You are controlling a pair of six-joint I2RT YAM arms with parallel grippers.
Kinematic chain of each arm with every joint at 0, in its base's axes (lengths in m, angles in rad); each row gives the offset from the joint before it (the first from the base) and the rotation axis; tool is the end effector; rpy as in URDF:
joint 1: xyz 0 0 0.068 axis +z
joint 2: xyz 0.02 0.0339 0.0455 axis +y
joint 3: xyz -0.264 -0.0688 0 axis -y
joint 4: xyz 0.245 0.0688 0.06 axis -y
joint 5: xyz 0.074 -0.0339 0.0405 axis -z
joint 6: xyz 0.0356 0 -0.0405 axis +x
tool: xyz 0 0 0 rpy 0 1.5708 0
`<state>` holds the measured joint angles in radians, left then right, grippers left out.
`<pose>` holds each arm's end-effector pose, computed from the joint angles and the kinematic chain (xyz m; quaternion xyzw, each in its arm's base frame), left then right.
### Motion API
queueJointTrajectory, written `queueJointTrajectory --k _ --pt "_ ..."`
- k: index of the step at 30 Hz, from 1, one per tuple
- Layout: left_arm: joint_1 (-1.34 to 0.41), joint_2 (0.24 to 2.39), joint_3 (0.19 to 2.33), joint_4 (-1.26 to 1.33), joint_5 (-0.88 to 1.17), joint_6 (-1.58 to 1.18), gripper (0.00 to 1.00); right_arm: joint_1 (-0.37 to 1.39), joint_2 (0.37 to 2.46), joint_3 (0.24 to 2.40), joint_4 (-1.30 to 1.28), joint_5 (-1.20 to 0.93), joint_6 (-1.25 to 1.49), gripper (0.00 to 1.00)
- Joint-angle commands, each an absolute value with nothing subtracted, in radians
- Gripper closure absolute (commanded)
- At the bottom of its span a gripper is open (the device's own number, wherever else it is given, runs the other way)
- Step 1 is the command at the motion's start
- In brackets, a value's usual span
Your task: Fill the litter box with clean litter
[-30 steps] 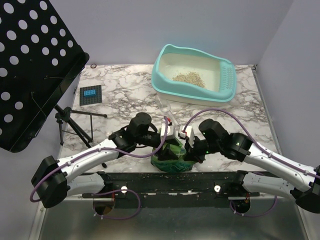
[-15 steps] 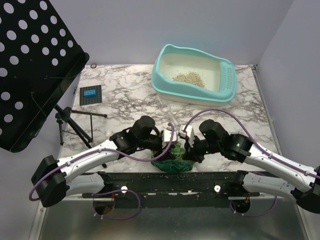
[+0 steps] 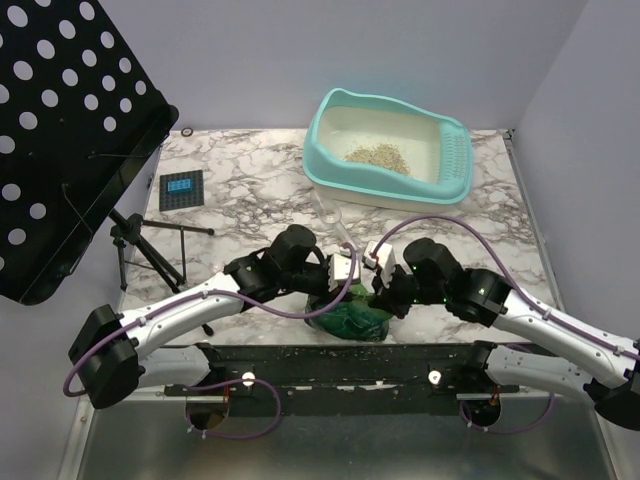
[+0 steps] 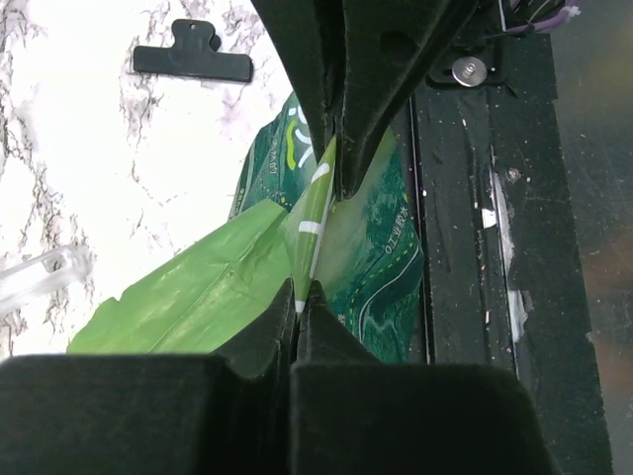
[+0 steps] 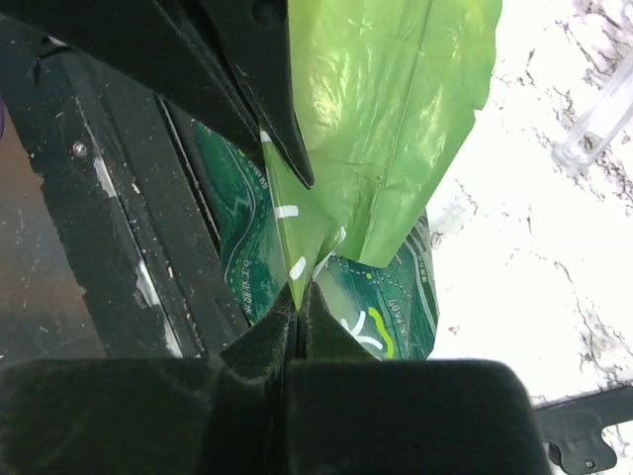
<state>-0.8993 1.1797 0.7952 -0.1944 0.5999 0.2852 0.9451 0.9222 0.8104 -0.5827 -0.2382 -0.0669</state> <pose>0.1432 -0.2125 0.2647 0.5857 0.6187 -0.3851 0.3548 0.1069 0.1623 0.2867 -0.4799 0.7620 0.2765 0.3356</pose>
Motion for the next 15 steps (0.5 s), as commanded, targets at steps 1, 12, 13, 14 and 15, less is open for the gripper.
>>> queueJointTrajectory --k 1,12,13,14,15 --pt "-0.816 1.192 0.794 -0.396 0.361 0.334 1.00 0.901 0.893 0.876 -0.652 -0.115 -0.066 1.00" --pt "-0.704 1.115 0.876 -0.342 0.204 0.219 1.00 0.744 1.138 1.077 -0.554 -0.127 -0.196 1.00" --pt "-0.704 1.127 0.870 -0.334 0.195 0.213 1.00 0.735 1.156 1.072 -0.543 -0.141 -0.198 1.00" --pt "-0.704 1.143 0.865 -0.333 0.187 0.206 1.00 0.729 1.167 1.060 -0.526 -0.150 -0.201 1.00" --pt "-0.704 1.152 0.861 -0.331 0.186 0.199 1.00 0.724 1.178 1.046 -0.514 -0.164 -0.209 1.00"
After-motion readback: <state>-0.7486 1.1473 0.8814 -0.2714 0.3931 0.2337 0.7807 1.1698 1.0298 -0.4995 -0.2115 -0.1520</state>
